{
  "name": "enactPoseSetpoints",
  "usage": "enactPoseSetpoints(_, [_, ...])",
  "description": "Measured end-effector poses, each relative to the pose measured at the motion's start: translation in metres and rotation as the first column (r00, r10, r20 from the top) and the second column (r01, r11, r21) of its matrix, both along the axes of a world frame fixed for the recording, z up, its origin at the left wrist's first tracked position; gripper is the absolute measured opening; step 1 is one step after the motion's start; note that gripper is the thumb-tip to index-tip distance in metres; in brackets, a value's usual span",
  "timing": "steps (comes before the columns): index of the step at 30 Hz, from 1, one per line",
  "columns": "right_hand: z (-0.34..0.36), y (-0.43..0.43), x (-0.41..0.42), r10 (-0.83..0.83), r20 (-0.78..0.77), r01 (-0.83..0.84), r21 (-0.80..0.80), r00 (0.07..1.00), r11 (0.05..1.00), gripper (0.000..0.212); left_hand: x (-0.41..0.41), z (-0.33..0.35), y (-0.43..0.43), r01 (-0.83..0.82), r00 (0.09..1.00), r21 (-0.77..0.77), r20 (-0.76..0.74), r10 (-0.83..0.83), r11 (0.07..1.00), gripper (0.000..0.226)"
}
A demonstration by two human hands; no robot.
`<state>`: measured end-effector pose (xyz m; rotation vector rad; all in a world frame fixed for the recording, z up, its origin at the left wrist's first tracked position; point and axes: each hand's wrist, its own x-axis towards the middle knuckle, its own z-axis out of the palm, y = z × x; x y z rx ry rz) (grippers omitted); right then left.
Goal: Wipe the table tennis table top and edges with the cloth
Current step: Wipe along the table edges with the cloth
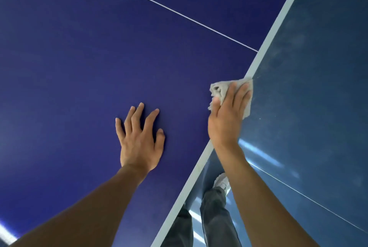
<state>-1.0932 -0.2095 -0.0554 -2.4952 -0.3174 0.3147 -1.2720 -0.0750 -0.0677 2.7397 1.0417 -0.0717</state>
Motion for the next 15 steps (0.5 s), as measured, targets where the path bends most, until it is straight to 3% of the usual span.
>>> enactPoseSetpoints(3, [0.002, 0.053, 0.079, -0.005, 0.106, 0.029, -0.231, 0.994, 0.973, 0.062, 0.000, -0.002, 0.001, 0.002, 1.000, 0.017, 0.028, -0.003, 1.000, 0.056])
enactPoseSetpoints(7, [0.001, 0.158, 0.105, 0.380, 0.094, -0.341, -0.285, 0.920, 0.896, 0.063, 0.001, -0.002, 0.003, -0.009, 0.999, 0.020, 0.042, 0.008, 1.000, 0.057])
enactPoseSetpoints(10, [-0.002, 0.199, 0.050, 0.707, 0.142, -0.646, -0.313, 0.693, 0.696, 0.064, 0.001, -0.001, 0.003, -0.031, 0.999, 0.006, 0.033, 0.031, 0.999, 0.064])
enactPoseSetpoints(12, [-0.005, 0.178, 0.013, 0.822, 0.159, -0.736, -0.376, 0.547, 0.563, 0.065, 0.001, -0.001, 0.004, -0.046, 0.999, 0.006, 0.021, 0.046, 0.999, 0.070])
enactPoseSetpoints(13, [-0.007, 0.156, 0.007, 0.818, 0.173, -0.719, -0.401, 0.549, 0.568, 0.065, 0.001, -0.001, 0.005, -0.047, 0.999, 0.010, 0.017, 0.046, 0.999, 0.072])
enactPoseSetpoints(15, [-0.011, 0.104, 0.012, 0.687, 0.185, -0.575, -0.422, 0.702, 0.701, 0.069, 0.002, -0.001, 0.004, -0.042, 0.999, 0.016, 0.016, 0.041, 0.999, 0.074])
